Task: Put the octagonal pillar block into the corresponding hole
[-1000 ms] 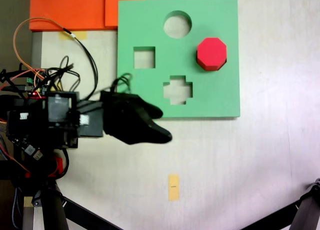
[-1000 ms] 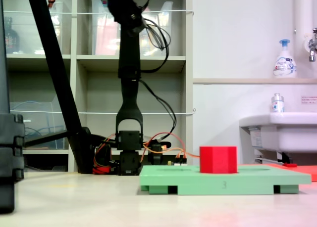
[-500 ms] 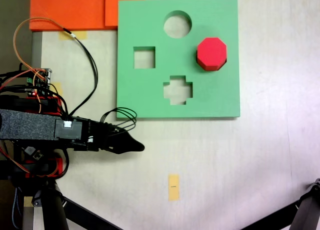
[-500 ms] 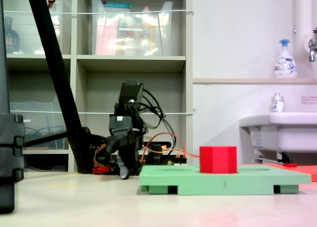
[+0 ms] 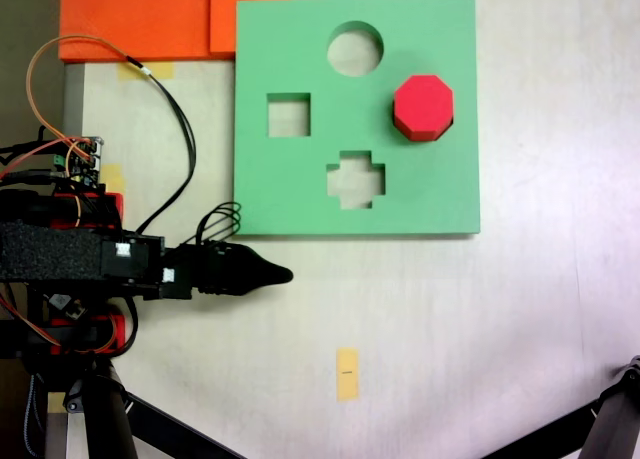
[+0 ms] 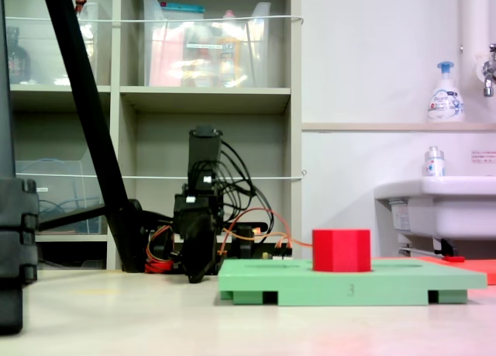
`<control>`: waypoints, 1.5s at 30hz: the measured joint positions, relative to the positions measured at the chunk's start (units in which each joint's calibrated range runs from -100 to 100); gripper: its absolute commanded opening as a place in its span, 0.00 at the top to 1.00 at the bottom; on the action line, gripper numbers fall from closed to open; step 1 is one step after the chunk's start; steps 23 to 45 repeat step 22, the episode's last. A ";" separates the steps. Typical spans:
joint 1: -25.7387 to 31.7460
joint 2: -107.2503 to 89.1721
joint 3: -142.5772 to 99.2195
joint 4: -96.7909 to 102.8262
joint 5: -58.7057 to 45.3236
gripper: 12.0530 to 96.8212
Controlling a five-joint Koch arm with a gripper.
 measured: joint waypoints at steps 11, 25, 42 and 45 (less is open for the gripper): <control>0.00 0.00 0.00 0.00 0.00 0.57; 0.00 0.00 0.00 0.00 0.00 0.57; 0.00 0.00 0.00 0.00 0.00 0.57; 0.00 0.00 0.00 0.00 0.00 0.57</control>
